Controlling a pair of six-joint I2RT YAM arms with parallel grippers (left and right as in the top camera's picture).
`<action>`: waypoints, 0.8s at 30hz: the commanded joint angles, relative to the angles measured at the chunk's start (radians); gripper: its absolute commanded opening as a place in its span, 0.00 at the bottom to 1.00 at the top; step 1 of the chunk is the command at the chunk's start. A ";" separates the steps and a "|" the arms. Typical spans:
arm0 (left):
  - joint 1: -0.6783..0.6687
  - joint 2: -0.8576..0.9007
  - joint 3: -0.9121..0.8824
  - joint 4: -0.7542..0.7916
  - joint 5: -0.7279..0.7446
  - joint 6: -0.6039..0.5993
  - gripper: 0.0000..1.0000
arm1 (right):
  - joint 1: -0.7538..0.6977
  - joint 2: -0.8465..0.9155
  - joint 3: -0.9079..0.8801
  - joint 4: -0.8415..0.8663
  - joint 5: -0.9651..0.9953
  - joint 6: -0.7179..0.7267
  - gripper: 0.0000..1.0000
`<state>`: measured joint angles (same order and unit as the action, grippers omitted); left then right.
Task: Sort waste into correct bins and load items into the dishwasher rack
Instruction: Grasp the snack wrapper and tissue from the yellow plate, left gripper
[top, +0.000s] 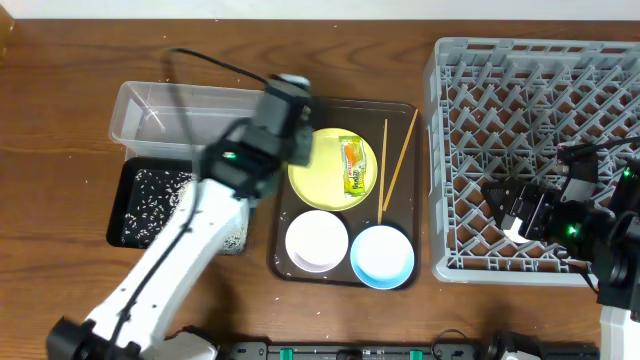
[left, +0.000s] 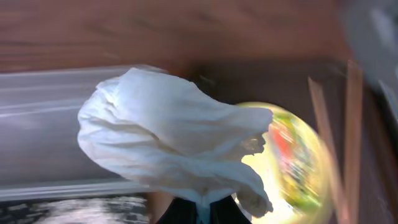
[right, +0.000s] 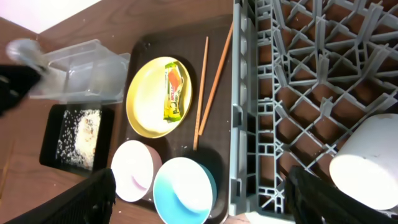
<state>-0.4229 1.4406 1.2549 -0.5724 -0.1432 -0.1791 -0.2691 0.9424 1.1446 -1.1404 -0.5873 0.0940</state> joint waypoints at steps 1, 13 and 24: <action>0.109 0.061 -0.008 0.012 -0.077 0.003 0.06 | -0.005 -0.002 0.011 -0.004 -0.004 -0.013 0.85; 0.110 0.105 0.000 0.003 0.223 0.000 0.67 | -0.005 -0.002 0.011 -0.014 -0.005 -0.013 0.85; -0.189 0.332 -0.012 0.073 0.206 -0.016 0.67 | -0.005 -0.002 0.011 -0.031 -0.004 -0.014 0.85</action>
<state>-0.5892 1.6852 1.2488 -0.5144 0.0650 -0.1860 -0.2691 0.9424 1.1446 -1.1667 -0.5873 0.0940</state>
